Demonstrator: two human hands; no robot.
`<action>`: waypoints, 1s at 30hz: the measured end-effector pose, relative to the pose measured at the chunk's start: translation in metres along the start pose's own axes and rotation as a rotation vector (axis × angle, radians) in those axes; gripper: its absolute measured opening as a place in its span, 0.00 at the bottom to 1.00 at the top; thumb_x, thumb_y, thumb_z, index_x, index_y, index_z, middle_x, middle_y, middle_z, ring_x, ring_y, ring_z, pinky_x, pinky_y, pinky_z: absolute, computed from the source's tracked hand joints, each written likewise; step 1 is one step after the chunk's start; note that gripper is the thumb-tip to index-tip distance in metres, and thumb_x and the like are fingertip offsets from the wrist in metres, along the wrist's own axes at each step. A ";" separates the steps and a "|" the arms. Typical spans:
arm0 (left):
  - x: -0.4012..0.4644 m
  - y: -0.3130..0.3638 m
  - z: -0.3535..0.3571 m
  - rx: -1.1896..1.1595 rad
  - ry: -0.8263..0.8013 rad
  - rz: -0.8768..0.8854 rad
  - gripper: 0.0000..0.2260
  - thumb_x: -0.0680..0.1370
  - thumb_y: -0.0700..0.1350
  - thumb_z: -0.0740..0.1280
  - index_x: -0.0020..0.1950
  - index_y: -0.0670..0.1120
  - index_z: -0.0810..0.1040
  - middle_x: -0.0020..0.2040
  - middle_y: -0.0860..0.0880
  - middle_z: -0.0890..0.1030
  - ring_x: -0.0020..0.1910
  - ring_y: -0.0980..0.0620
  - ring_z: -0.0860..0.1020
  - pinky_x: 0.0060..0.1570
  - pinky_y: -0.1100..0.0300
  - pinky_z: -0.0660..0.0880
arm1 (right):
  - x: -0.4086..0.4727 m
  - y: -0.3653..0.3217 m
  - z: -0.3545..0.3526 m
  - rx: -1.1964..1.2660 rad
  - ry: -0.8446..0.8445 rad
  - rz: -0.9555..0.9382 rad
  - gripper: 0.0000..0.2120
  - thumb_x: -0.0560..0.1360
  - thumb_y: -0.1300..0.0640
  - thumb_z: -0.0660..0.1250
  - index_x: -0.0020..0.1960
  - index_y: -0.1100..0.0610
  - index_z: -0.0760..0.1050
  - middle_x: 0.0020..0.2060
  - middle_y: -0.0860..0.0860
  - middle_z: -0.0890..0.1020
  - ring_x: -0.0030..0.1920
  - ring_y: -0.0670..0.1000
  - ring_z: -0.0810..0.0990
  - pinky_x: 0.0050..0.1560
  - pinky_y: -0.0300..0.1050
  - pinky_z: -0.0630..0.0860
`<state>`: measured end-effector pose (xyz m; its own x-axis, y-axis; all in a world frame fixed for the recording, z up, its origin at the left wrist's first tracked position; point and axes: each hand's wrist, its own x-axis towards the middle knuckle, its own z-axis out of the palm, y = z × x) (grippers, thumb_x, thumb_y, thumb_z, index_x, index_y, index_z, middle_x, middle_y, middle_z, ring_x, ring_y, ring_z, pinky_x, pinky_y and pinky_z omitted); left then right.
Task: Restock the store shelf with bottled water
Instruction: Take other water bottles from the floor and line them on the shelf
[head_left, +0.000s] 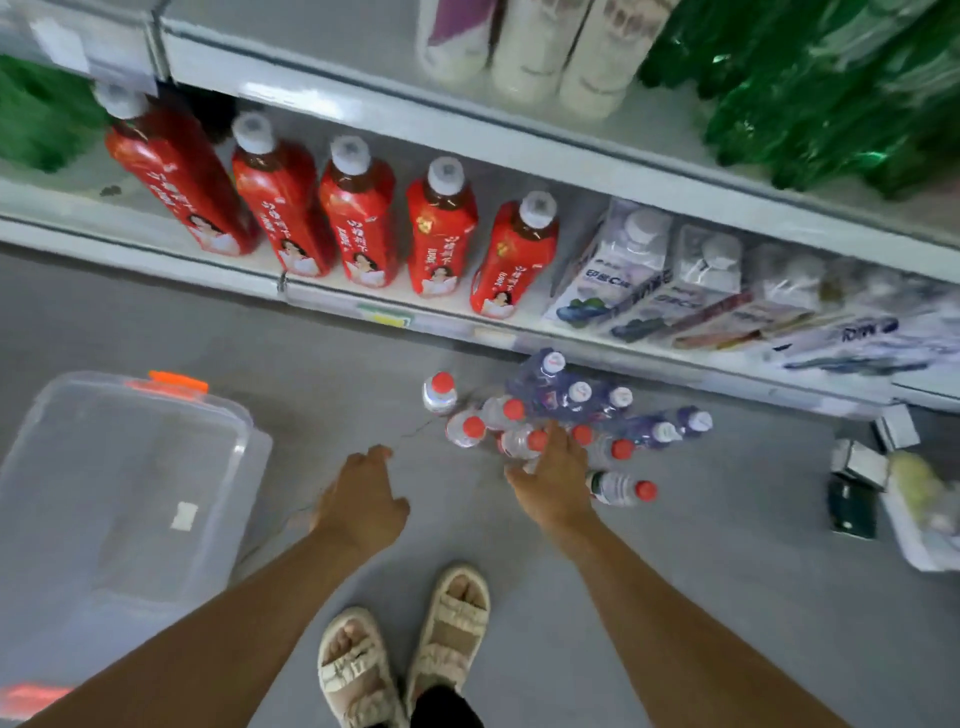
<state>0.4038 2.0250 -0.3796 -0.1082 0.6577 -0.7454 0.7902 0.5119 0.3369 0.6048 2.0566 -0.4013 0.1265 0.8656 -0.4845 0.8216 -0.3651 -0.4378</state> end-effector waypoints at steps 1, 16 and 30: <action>0.003 0.014 0.006 0.035 -0.016 0.020 0.26 0.76 0.46 0.66 0.72 0.48 0.62 0.67 0.44 0.69 0.65 0.44 0.70 0.62 0.53 0.69 | 0.001 0.016 -0.005 0.028 0.022 0.026 0.31 0.66 0.59 0.71 0.66 0.66 0.67 0.60 0.64 0.74 0.62 0.64 0.71 0.64 0.51 0.63; 0.077 0.167 0.096 0.309 -0.084 0.352 0.26 0.73 0.44 0.69 0.68 0.47 0.65 0.63 0.44 0.73 0.60 0.43 0.74 0.58 0.49 0.74 | 0.048 0.187 -0.049 0.166 0.136 0.350 0.33 0.73 0.60 0.69 0.72 0.66 0.58 0.68 0.62 0.67 0.68 0.62 0.64 0.66 0.47 0.58; 0.172 0.260 0.130 0.410 0.064 0.714 0.25 0.73 0.45 0.69 0.69 0.44 0.67 0.65 0.44 0.73 0.66 0.43 0.68 0.64 0.49 0.67 | 0.172 0.250 -0.063 0.519 0.442 0.520 0.34 0.73 0.56 0.71 0.73 0.61 0.58 0.69 0.59 0.68 0.67 0.58 0.69 0.64 0.45 0.65</action>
<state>0.6691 2.2000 -0.4950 0.4790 0.7847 -0.3934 0.8379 -0.2751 0.4713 0.8674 2.1361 -0.5467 0.7107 0.5590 -0.4271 0.2543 -0.7702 -0.5849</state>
